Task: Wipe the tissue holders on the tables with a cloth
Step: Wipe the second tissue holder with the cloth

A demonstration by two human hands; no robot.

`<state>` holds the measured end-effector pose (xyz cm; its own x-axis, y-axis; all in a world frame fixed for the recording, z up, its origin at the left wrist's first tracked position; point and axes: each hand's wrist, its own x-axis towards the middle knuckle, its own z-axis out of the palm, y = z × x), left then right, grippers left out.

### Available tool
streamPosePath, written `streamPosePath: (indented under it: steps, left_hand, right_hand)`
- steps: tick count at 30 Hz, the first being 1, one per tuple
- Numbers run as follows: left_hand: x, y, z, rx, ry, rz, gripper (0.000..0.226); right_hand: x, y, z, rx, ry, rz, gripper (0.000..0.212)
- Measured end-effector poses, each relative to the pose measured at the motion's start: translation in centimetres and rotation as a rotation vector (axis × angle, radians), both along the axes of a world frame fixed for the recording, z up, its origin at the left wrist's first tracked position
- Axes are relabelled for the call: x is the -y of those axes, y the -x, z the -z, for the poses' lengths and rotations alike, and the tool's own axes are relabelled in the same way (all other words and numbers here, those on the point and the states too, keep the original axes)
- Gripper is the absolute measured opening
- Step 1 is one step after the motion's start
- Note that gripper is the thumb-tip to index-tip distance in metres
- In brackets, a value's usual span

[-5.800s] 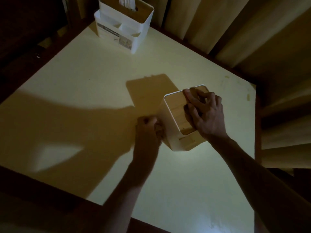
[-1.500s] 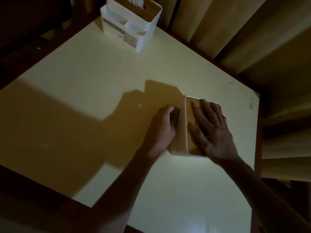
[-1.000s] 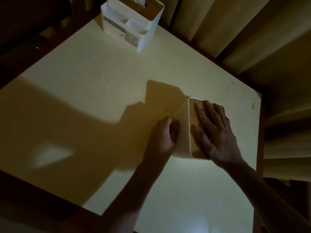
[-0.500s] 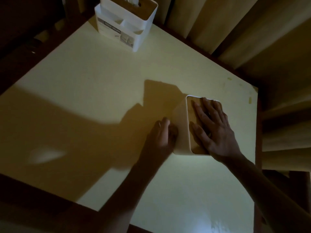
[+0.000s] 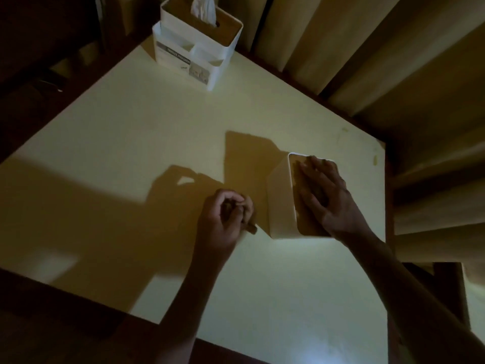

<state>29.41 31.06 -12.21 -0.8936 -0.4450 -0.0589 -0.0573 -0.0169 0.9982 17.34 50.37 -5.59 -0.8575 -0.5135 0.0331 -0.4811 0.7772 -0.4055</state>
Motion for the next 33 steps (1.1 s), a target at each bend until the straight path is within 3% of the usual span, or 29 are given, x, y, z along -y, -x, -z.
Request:
streamPosePath:
  steps: [4, 7, 10, 15, 22, 25, 28, 31, 33]
  left_hand:
    - [1.3, 0.3, -0.3, 0.094, -0.298, 0.014, 0.02]
    - [1.7, 0.0, -0.5, 0.079, -0.275, 0.017, 0.034]
    - [2.2, -0.4, -0.4, 0.084, -0.134, 0.053, 0.039]
    - [2.7, -1.2, -0.4, 0.038, -0.045, 0.03, 0.039]
    - [2.7, -0.6, -0.8, -0.014, -0.212, -0.008, 0.064]
    - [2.3, -0.1, -0.5, -0.005, -0.336, -0.106, 0.066]
    - [2.1, 0.1, -0.2, -0.008, -0.39, -0.118, 0.054]
    - [1.4, 0.5, -0.6, -0.025, -0.384, -0.125, 0.032]
    - [1.0, 0.7, -1.0, -0.021, -0.377, -0.118, 0.028]
  right_hand:
    - [3.5, -0.9, -0.4, -0.054, 0.006, 0.264, 0.057]
    - [5.7, -2.1, 1.0, 0.01, -0.026, 0.519, 0.058]
    - [6.0, -2.5, 2.0, -0.018, -0.136, 0.58, 0.057]
    - [4.6, -3.1, 1.7, -0.094, -0.115, 0.379, 0.067]
    - [0.8, -2.1, 0.2, -0.053, -0.096, -0.183, 0.061]
    - [0.0, -2.2, -0.1, -0.209, -0.101, -0.321, 0.049]
    - [0.3, -3.4, 0.0, -0.315, -0.047, -0.136, 0.04]
    - [2.1, -4.9, -0.1, -0.135, 0.044, 0.277, 0.051]
    - [3.2, -5.5, 0.2, -0.017, 0.065, 0.436, 0.061]
